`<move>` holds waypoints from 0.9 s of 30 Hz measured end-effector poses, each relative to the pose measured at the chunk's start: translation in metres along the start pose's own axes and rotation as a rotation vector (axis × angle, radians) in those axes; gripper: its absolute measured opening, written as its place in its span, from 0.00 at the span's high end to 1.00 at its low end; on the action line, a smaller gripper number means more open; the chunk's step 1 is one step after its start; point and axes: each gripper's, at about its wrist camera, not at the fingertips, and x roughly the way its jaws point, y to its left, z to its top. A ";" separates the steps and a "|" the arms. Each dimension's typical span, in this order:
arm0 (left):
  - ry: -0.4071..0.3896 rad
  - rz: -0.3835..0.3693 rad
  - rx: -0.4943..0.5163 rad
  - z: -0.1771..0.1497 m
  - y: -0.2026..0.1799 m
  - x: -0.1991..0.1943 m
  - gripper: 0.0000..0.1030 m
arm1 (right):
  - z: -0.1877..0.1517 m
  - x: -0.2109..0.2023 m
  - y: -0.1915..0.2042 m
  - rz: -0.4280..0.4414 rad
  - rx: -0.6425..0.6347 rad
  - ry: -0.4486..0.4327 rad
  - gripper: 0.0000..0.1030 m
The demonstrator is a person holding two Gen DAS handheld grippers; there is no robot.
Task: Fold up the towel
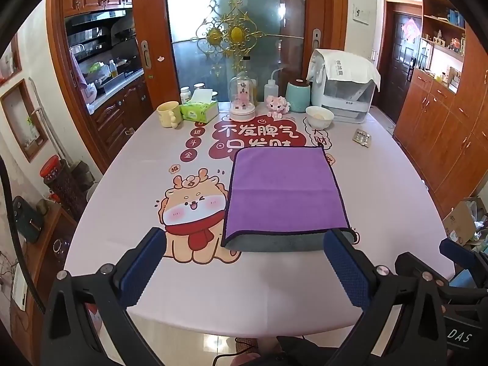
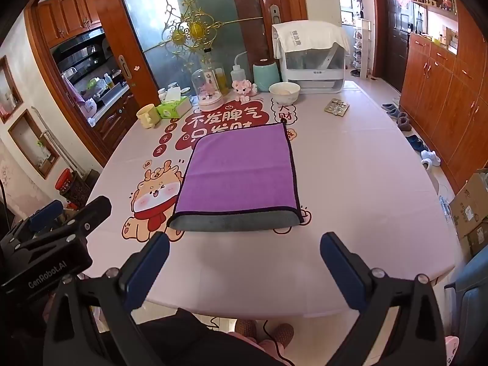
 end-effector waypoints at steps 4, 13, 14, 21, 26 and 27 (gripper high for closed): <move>0.007 0.000 -0.001 0.000 0.003 0.005 0.01 | 0.001 0.001 0.001 -0.002 -0.001 0.002 0.03; 0.012 0.000 -0.006 0.000 0.007 0.008 0.01 | 0.000 0.000 0.005 -0.004 -0.001 0.007 0.03; 0.013 0.000 -0.009 0.001 0.009 0.009 0.01 | 0.001 0.000 0.005 -0.005 -0.001 0.008 0.03; 0.027 0.001 -0.016 -0.003 0.018 0.014 0.01 | -0.002 0.009 0.008 -0.018 0.002 0.017 0.03; 0.045 -0.007 -0.014 -0.004 0.022 0.015 0.01 | -0.002 0.007 0.011 -0.036 0.008 0.026 0.03; 0.048 -0.007 -0.012 -0.005 0.023 0.015 0.01 | -0.003 0.006 0.011 -0.039 0.009 0.027 0.03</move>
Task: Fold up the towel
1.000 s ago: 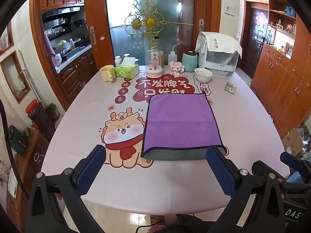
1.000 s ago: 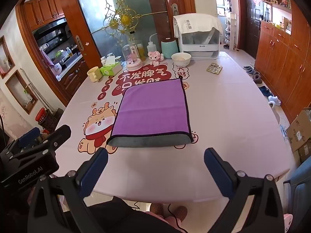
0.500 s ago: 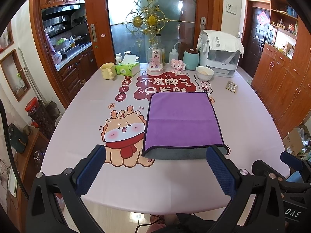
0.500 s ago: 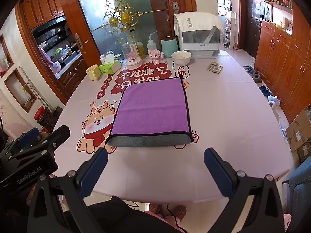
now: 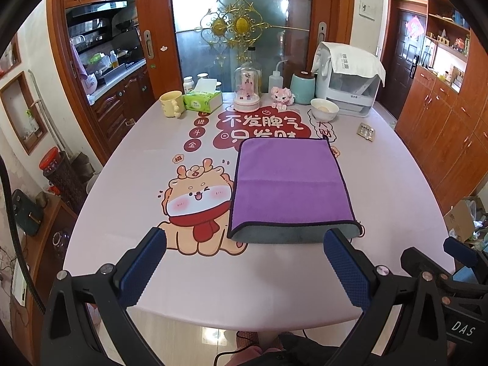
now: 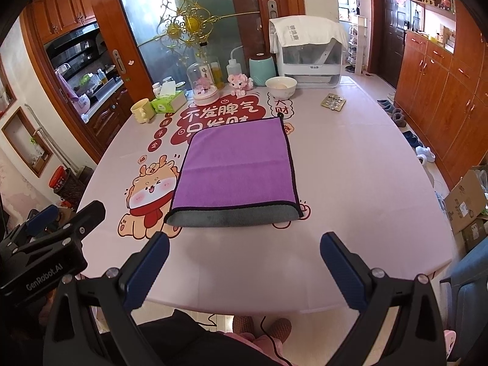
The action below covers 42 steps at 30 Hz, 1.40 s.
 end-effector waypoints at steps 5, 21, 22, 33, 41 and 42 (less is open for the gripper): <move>0.003 0.001 0.001 0.000 0.000 0.000 0.01 | -0.001 -0.006 0.006 -0.016 0.008 0.008 0.03; 0.028 -0.023 0.028 -0.009 0.031 0.003 0.01 | -0.009 -0.009 0.017 -0.034 0.042 0.001 0.03; 0.031 -0.029 0.033 -0.010 0.033 0.005 0.01 | -0.010 -0.009 0.018 -0.036 0.044 -0.002 0.03; 0.078 -0.024 0.065 -0.011 0.029 0.033 0.01 | -0.015 0.013 0.017 -0.033 -0.011 -0.018 0.04; 0.102 -0.045 0.073 -0.007 0.022 0.074 0.01 | -0.005 0.045 0.002 0.028 -0.088 -0.032 0.10; 0.105 -0.045 0.077 -0.006 0.021 0.079 0.01 | -0.003 0.050 -0.001 0.035 -0.095 -0.035 0.10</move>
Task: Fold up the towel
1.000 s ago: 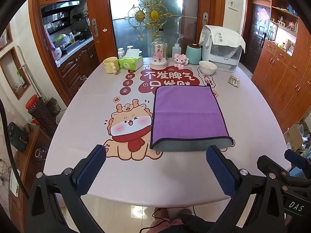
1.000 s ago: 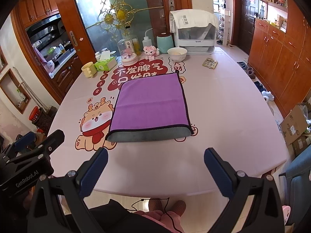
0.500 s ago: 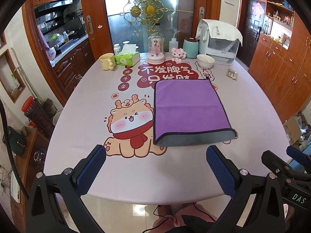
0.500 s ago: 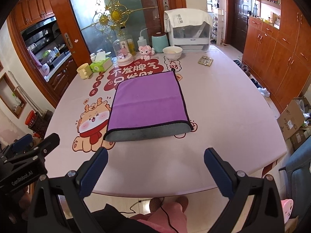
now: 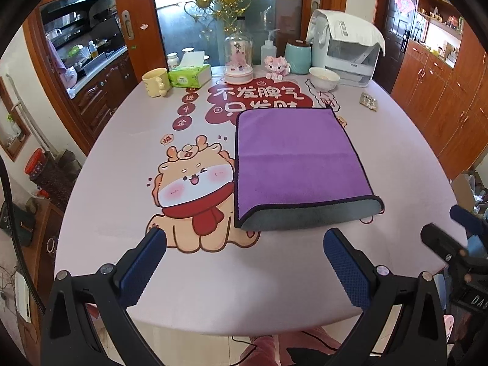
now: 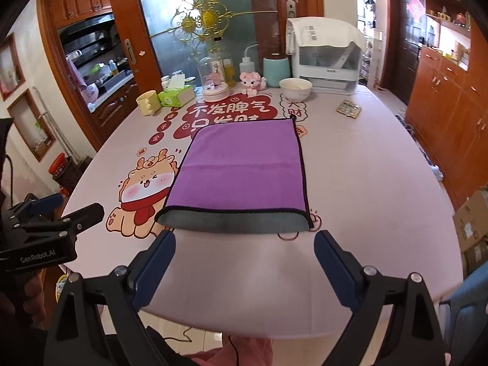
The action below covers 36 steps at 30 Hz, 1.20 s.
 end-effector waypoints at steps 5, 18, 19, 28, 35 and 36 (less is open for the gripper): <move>0.016 0.000 0.030 0.005 -0.004 0.033 0.01 | 0.004 0.026 -0.019 0.014 -0.036 0.001 0.12; 0.070 -0.042 0.101 0.027 0.001 0.122 0.01 | -0.001 0.106 -0.059 0.056 -0.202 0.077 0.19; 0.080 -0.057 0.105 0.028 0.002 0.131 0.01 | 0.000 0.112 -0.062 0.062 -0.206 0.088 0.21; 0.148 -0.137 0.189 0.034 -0.002 0.173 0.01 | 0.003 0.158 -0.079 0.122 -0.259 0.168 0.35; 0.201 -0.192 0.234 0.033 -0.005 0.193 0.06 | 0.003 0.178 -0.084 0.179 -0.271 0.223 0.43; 0.207 -0.195 0.239 0.032 -0.005 0.195 0.08 | 0.003 0.181 -0.083 0.189 -0.275 0.234 0.43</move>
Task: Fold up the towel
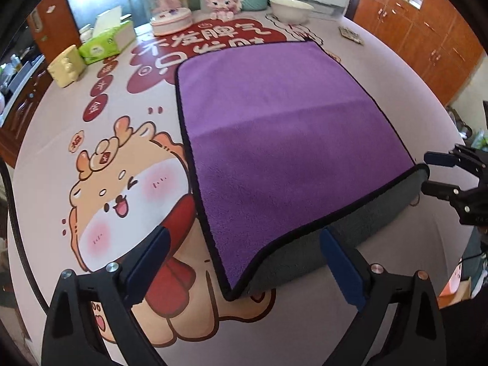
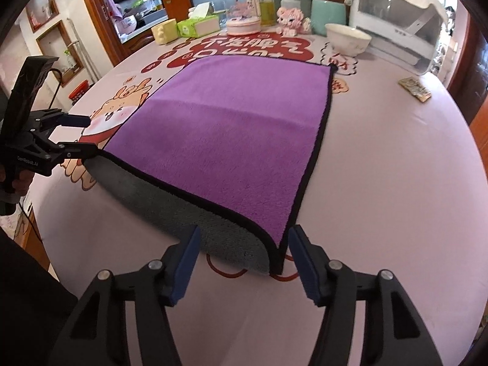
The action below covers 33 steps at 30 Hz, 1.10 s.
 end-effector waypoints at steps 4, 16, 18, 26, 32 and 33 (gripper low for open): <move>0.035 -0.019 0.005 0.001 0.003 0.009 0.16 | 0.002 0.009 0.000 0.016 -0.013 0.031 0.45; 0.097 -0.105 0.005 0.000 0.004 0.020 0.44 | 0.001 0.012 -0.001 0.027 -0.020 0.056 0.53; 0.100 -0.116 0.002 -0.002 0.003 0.019 0.47 | 0.001 0.012 -0.002 0.027 -0.020 0.052 0.53; 0.124 -0.131 0.006 -0.008 -0.001 0.021 0.60 | 0.002 0.010 0.001 0.026 -0.036 0.051 0.54; 0.123 -0.125 -0.020 -0.013 0.004 0.019 0.77 | 0.000 0.009 -0.001 -0.004 -0.038 0.048 0.66; 0.123 -0.123 -0.022 -0.014 0.004 0.019 0.80 | 0.000 0.010 -0.001 -0.010 -0.037 0.050 0.70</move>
